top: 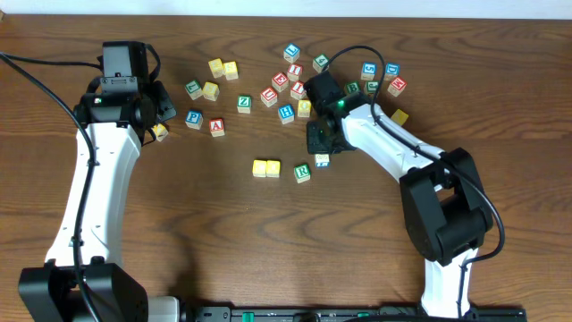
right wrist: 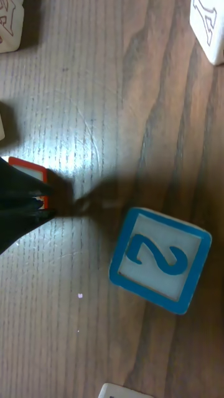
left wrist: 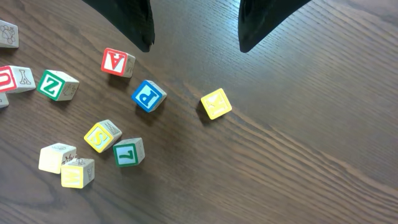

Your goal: Spell out CORL

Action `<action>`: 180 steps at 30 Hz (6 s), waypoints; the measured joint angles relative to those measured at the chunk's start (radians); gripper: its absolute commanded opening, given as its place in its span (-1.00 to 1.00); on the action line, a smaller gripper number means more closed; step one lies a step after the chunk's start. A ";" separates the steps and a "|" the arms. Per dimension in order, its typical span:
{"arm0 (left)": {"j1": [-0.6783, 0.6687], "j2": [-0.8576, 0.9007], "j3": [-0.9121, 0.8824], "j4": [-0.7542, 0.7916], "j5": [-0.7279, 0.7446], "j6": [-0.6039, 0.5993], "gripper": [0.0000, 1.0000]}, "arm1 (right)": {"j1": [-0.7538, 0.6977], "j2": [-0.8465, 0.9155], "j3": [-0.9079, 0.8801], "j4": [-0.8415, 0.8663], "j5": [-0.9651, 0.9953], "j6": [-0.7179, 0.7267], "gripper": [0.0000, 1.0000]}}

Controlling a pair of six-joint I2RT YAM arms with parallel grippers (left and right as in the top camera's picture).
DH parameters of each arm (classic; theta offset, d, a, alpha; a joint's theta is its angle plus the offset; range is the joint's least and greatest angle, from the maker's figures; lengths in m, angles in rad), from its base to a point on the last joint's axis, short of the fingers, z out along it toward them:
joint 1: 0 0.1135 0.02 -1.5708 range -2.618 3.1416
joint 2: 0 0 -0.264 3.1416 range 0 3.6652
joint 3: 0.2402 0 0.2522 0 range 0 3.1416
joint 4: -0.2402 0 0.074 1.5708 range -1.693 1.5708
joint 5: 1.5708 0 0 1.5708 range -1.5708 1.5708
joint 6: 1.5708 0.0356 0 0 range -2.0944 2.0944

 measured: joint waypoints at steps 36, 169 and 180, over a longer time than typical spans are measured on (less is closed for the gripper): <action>0.000 0.000 0.000 0.001 0.000 0.000 -0.14 | -0.043 0.007 0.029 -0.158 -0.135 -0.063 -0.98; 0.000 0.000 0.000 -0.011 0.000 0.000 -0.14 | 0.023 -0.030 0.024 -0.108 -0.192 -0.132 -0.98; 0.000 0.000 0.000 -0.015 0.000 0.000 -0.14 | 0.027 -0.026 0.010 -0.101 -0.151 -0.086 -0.98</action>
